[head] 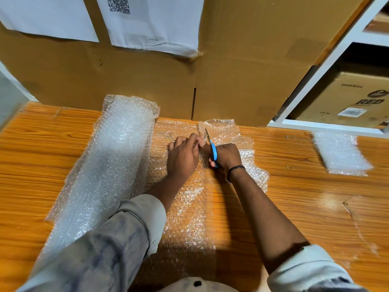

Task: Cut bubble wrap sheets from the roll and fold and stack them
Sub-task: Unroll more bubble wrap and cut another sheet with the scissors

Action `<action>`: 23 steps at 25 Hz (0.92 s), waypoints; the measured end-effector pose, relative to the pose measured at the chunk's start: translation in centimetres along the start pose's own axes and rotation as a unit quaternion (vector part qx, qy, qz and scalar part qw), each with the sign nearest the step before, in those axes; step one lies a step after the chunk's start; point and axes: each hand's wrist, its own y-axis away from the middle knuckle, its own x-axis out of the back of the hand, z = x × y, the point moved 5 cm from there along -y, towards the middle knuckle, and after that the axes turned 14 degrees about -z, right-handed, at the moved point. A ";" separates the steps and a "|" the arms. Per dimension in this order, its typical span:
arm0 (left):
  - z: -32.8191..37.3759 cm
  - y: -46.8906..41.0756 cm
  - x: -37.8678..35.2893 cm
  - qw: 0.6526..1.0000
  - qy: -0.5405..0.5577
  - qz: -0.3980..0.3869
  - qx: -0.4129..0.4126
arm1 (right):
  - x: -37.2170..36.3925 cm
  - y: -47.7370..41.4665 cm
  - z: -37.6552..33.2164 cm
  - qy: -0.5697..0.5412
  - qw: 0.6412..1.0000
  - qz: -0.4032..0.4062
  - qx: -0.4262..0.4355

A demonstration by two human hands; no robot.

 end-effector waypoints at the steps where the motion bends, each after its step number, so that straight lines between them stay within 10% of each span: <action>1: 0.0 0.0 0.0 1.000 0.000 0.001 0.002 | 0.0 0.0 -0.1 -0.018 1.000 -0.005 0.000; 14: 0.5 -0.1 -0.1 0.999 -0.032 -0.006 -0.006 | 1.9 -0.4 1.0 -0.084 0.995 0.016 -0.052; 23: 0.4 -0.8 -1.4 0.979 -0.142 -0.144 0.019 | 1.1 1.1 1.6 -0.081 0.995 -0.041 -0.044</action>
